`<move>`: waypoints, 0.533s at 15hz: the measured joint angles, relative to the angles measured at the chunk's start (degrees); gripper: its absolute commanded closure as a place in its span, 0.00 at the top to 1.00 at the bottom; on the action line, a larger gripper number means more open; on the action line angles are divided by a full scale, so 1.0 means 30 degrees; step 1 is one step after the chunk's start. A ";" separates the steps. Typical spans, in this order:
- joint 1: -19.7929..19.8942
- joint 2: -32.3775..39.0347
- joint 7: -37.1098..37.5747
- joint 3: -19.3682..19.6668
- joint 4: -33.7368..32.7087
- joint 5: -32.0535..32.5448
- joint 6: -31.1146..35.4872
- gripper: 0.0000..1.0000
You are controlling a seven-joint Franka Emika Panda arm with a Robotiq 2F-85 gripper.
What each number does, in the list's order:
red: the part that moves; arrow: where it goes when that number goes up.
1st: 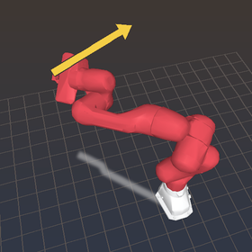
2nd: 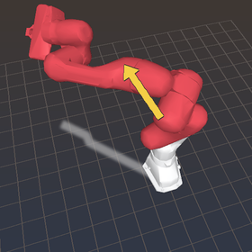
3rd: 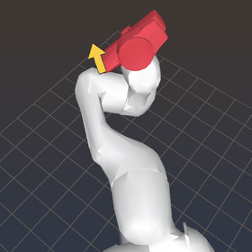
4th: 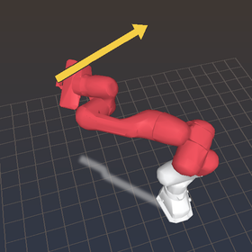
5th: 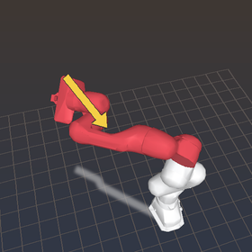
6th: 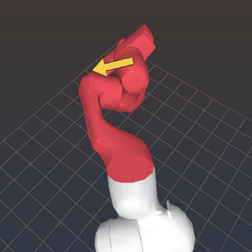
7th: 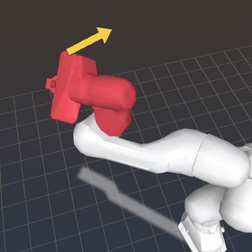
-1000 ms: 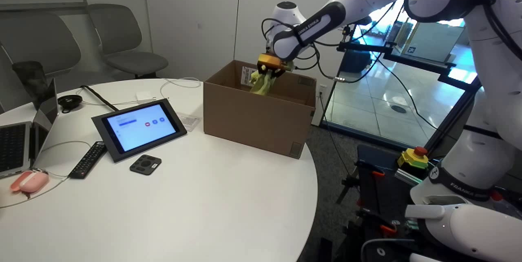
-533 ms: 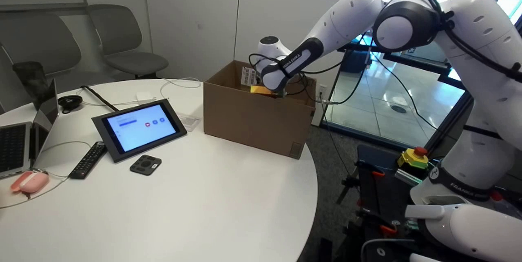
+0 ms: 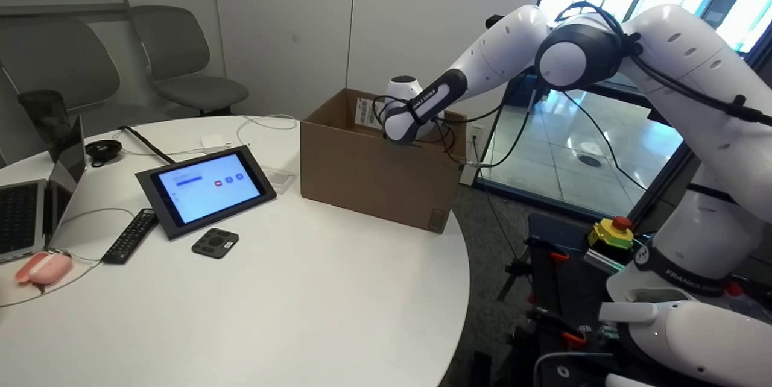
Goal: Put the marker on the towel, fold the towel, and then put the folded towel in the box
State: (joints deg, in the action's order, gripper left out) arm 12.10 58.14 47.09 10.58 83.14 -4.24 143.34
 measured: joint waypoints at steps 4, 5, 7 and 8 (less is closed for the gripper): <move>0.1328 0.0103 -0.2330 -0.0670 -0.0196 -0.2037 -0.0095 1.00; 0.1662 0.0099 -0.2968 -0.0857 -0.0269 -0.2550 -0.0087 1.00; 0.2262 0.0013 -0.4300 -0.1281 -0.0475 -0.3544 -0.0087 1.00; 0.2496 -0.0102 -0.5001 -0.1501 -0.0571 -0.3956 -0.0126 1.00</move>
State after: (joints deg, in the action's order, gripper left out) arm 19.59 57.83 32.09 6.08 81.42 -16.11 142.96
